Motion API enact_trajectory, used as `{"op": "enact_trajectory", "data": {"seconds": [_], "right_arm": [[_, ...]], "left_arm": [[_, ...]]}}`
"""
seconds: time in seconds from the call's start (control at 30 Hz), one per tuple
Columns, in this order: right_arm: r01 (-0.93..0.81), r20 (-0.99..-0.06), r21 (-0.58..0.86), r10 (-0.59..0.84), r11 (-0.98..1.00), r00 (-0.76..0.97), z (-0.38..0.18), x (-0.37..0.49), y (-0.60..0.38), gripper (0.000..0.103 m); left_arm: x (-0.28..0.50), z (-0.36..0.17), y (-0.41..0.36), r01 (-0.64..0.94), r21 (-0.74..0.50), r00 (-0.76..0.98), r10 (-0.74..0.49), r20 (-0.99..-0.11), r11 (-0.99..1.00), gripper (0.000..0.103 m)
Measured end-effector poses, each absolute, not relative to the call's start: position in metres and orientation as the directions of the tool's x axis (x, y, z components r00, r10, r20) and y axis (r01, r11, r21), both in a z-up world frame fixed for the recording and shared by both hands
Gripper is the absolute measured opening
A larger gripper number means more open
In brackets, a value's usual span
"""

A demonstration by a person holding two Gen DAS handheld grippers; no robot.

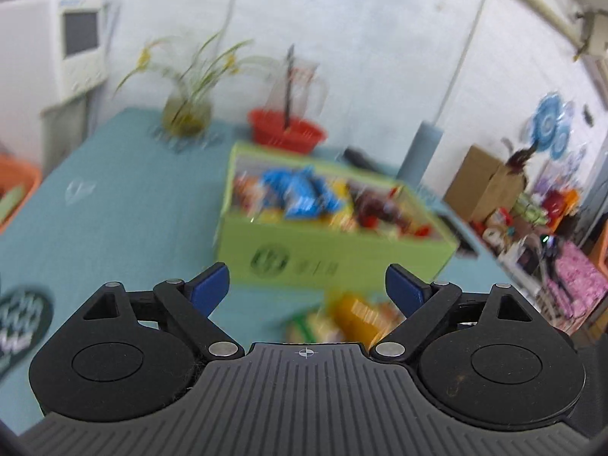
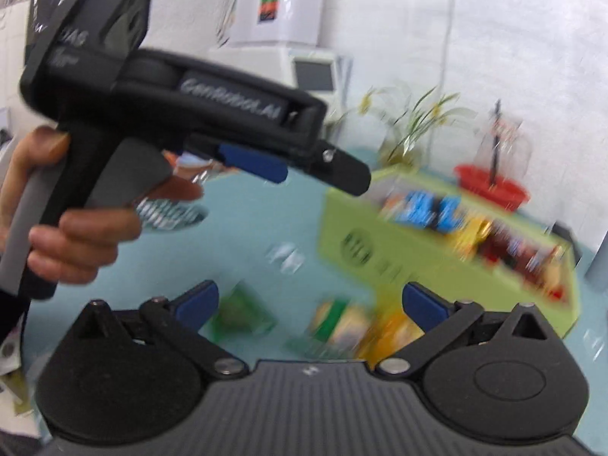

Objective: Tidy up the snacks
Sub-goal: 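Reach to the green candy packet and grasp it with the left gripper, then carry the green candy packet into the green box and release it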

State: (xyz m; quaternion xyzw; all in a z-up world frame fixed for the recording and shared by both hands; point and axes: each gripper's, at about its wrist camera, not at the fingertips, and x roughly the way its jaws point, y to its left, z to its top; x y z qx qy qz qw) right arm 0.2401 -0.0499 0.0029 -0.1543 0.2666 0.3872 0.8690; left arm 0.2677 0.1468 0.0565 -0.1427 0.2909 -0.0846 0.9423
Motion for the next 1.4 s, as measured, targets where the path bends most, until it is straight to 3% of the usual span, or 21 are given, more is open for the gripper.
{"op": "enact_trajectory", "data": {"seconds": [0.23, 0.53, 0.63, 0.73, 0.77, 0.8, 0.83, 0.9, 0.97, 1.07, 1.17, 1.4], "right_arm": [[-0.76, -0.617, 0.045, 0.616, 0.649, 0.489, -0.026, 0.212, -0.021, 0.102], [-0.737, -0.68, 0.03, 0.554, 0.675, 0.48, -0.043, 0.237, 0.014, 0.102], [-0.732, -0.692, 0.014, 0.535, 0.681, 0.485, -0.05, 0.242, 0.021, 0.102], [-0.735, -0.688, 0.021, 0.543, 0.678, 0.481, -0.049, 0.247, 0.024, 0.099], [-0.734, -0.681, 0.014, 0.544, 0.679, 0.49, -0.048, 0.247, 0.024, 0.082], [-0.728, -0.673, -0.002, 0.537, 0.686, 0.508, -0.044, 0.248, 0.024, 0.065], [-0.724, -0.679, 0.009, 0.536, 0.689, 0.501, -0.043, 0.253, 0.023, 0.062], [-0.722, -0.68, 0.033, 0.545, 0.691, 0.49, -0.041, 0.262, 0.018, 0.045], [-0.727, -0.684, 0.068, 0.562, 0.684, 0.465, -0.039, 0.266, 0.014, 0.044], [-0.738, -0.655, 0.009, 0.561, 0.675, 0.506, -0.021, 0.27, 0.014, 0.045], [-0.745, -0.594, -0.016, 0.593, 0.667, 0.543, 0.006, 0.289, 0.008, 0.053], [-0.709, -0.537, -0.086, 0.567, 0.699, 0.624, 0.04, 0.378, 0.002, 0.062]], "left_arm": [[0.248, 0.016, 0.164, -0.003, -0.37, 0.743, -0.246, -0.623, 0.929, 0.074], [0.256, 0.005, 0.166, 0.101, -0.299, 0.698, -0.281, -0.659, 0.949, 0.071], [0.263, -0.006, 0.17, 0.124, -0.321, 0.658, -0.32, -0.682, 0.939, 0.059], [0.266, -0.01, 0.176, 0.137, -0.339, 0.654, -0.342, -0.675, 0.931, 0.035], [0.267, -0.011, 0.177, 0.146, -0.339, 0.651, -0.349, -0.674, 0.929, 0.021], [0.265, -0.011, 0.177, 0.152, -0.335, 0.653, -0.349, -0.672, 0.93, 0.019], [0.264, -0.011, 0.177, 0.153, -0.329, 0.657, -0.344, -0.671, 0.932, 0.018], [0.263, -0.012, 0.181, 0.144, -0.351, 0.653, -0.355, -0.669, 0.925, 0.01], [0.264, -0.009, 0.184, 0.115, -0.383, 0.654, -0.36, -0.665, 0.917, 0.009], [0.269, 0.011, 0.182, 0.114, -0.38, 0.688, -0.349, -0.636, 0.918, 0.009], [0.282, 0.045, 0.177, 0.14, -0.364, 0.739, -0.342, -0.581, 0.921, 0.009], [0.374, 0.09, 0.157, 0.16, -0.314, 0.785, -0.314, -0.535, 0.936, 0.01]]}}
